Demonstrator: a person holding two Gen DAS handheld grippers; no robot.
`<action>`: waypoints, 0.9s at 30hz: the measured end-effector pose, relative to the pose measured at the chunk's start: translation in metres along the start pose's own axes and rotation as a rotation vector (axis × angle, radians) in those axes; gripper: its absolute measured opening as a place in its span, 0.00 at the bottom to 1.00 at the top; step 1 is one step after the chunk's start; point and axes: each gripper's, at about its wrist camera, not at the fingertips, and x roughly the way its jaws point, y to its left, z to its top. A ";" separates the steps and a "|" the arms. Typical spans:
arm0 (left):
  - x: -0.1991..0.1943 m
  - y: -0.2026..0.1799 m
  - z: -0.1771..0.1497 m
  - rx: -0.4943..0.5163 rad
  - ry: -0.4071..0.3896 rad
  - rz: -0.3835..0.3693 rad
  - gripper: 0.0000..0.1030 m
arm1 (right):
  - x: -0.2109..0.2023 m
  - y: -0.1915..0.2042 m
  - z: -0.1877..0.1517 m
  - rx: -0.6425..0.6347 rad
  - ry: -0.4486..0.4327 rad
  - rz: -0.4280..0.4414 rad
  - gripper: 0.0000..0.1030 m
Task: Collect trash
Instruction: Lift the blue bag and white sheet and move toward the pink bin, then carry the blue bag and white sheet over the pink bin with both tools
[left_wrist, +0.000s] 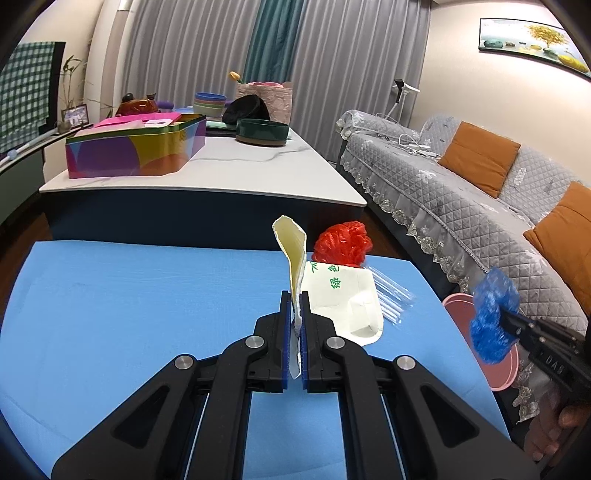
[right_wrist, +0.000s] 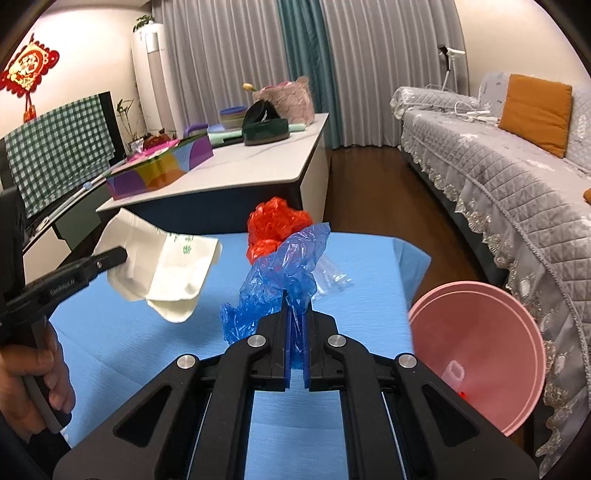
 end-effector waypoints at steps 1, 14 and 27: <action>-0.002 -0.001 0.000 0.001 -0.001 0.001 0.04 | -0.004 -0.001 0.001 -0.002 -0.009 -0.006 0.05; -0.009 -0.023 -0.007 0.036 -0.004 -0.002 0.04 | -0.031 -0.026 0.009 0.037 -0.065 -0.061 0.05; -0.002 -0.050 -0.008 0.066 -0.013 -0.029 0.04 | -0.039 -0.059 0.002 0.080 -0.070 -0.113 0.05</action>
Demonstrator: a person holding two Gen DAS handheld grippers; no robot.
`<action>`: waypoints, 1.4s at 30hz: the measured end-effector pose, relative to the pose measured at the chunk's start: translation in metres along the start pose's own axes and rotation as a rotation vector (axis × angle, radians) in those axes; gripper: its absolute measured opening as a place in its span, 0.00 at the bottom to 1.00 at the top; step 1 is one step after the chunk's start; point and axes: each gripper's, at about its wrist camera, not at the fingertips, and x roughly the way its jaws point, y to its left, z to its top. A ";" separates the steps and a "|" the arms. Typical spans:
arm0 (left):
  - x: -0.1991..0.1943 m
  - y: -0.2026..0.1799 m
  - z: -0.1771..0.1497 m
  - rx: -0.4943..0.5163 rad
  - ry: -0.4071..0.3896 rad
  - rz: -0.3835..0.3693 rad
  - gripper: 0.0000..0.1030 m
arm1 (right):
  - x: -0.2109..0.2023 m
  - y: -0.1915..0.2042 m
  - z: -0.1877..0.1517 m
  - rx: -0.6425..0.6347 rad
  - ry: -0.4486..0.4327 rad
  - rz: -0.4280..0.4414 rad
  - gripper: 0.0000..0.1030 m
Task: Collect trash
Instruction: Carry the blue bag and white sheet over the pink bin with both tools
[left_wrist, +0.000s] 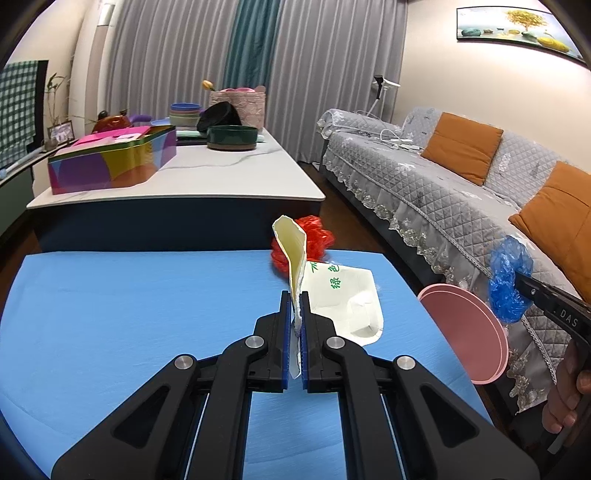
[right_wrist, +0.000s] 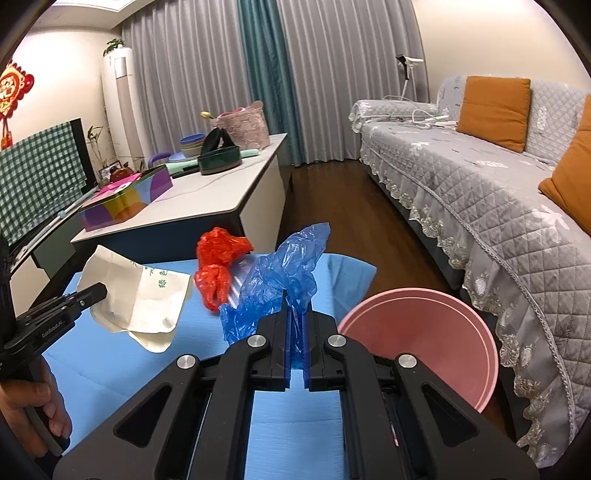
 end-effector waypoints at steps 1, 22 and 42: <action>0.001 -0.003 0.000 0.003 0.000 -0.005 0.04 | 0.000 -0.002 0.000 0.003 -0.001 -0.003 0.05; 0.009 -0.037 0.000 0.047 0.000 -0.046 0.04 | -0.016 -0.048 0.011 0.089 -0.045 -0.052 0.05; 0.023 -0.079 0.008 0.068 0.023 -0.120 0.04 | -0.029 -0.099 0.033 0.123 -0.093 -0.193 0.05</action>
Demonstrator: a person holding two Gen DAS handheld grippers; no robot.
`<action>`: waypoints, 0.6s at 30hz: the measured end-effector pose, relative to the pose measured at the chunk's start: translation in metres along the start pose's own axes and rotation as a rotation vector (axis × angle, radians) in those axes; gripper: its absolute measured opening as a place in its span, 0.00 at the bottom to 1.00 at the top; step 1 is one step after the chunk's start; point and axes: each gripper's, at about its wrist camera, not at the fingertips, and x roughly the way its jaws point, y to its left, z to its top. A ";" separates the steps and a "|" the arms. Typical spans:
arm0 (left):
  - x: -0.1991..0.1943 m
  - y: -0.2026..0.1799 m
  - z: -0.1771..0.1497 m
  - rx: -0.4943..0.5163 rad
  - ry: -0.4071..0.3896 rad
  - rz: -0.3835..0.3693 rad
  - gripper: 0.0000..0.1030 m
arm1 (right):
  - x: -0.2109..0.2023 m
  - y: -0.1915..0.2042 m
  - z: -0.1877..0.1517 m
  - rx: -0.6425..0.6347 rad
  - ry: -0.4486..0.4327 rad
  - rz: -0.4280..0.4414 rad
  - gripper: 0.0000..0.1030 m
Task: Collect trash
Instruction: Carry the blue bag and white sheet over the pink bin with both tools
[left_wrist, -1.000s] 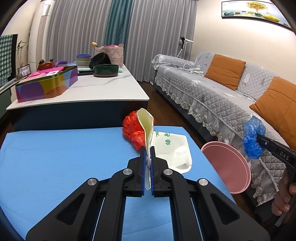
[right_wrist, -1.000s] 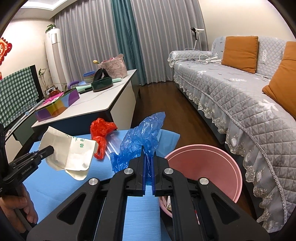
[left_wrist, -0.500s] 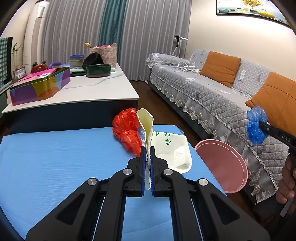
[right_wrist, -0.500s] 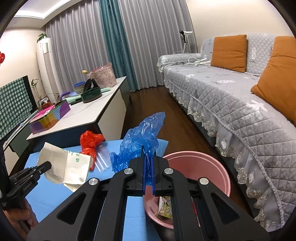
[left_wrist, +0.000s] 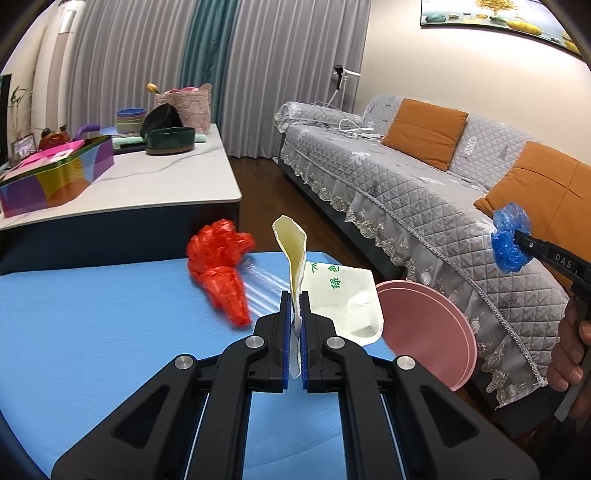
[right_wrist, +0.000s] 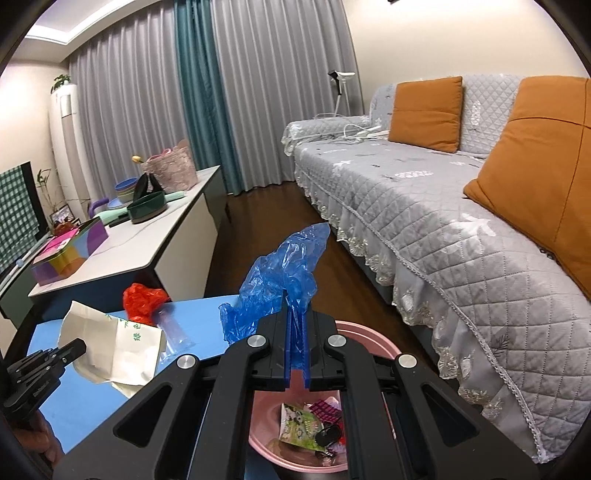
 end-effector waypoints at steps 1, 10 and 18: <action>0.001 -0.002 0.001 0.001 0.001 -0.003 0.04 | 0.001 -0.002 0.001 -0.001 -0.001 -0.005 0.05; 0.020 -0.031 0.007 0.029 0.018 -0.037 0.04 | 0.002 -0.022 0.009 -0.025 -0.010 -0.068 0.05; 0.040 -0.066 0.016 0.070 0.030 -0.077 0.04 | 0.014 -0.037 0.009 0.009 0.016 -0.088 0.05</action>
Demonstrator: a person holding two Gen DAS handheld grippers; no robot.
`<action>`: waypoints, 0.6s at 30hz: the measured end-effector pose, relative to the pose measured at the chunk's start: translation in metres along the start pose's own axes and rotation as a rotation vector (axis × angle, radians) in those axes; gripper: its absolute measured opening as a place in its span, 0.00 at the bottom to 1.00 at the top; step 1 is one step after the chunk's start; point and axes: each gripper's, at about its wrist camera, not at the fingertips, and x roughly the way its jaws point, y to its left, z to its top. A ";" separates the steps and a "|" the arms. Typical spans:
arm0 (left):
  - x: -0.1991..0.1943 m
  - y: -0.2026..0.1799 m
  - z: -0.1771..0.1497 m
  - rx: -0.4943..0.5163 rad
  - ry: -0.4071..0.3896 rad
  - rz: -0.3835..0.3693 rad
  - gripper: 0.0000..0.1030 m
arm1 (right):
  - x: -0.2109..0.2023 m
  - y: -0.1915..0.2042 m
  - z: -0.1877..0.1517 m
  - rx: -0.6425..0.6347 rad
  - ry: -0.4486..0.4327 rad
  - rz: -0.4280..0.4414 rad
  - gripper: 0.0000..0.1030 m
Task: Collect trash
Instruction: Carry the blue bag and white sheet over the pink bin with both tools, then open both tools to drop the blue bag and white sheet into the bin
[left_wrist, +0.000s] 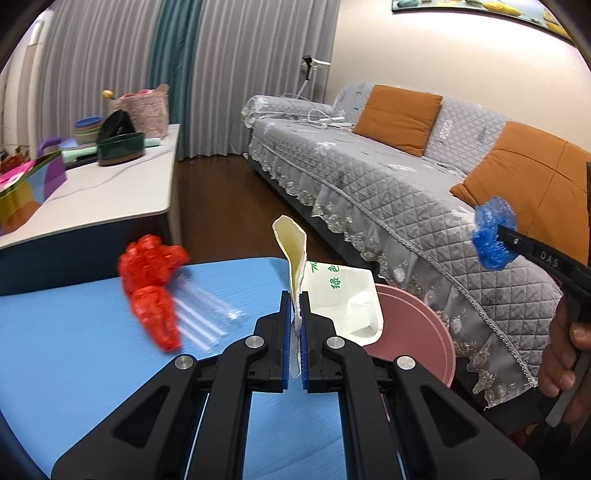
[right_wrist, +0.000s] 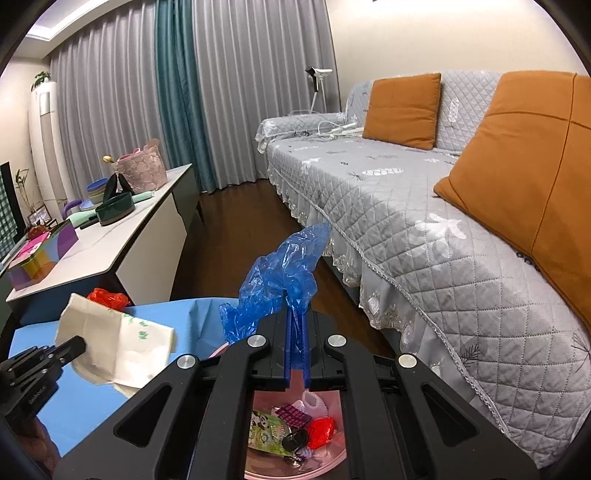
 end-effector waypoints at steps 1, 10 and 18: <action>0.004 -0.005 0.001 0.007 0.004 -0.006 0.04 | 0.001 0.000 0.000 -0.001 0.002 -0.002 0.05; 0.044 -0.042 0.000 0.050 0.058 -0.048 0.04 | 0.017 -0.003 -0.005 0.006 0.041 -0.005 0.05; 0.066 -0.056 0.001 0.075 0.112 -0.065 0.28 | 0.030 -0.007 -0.011 0.016 0.086 -0.017 0.42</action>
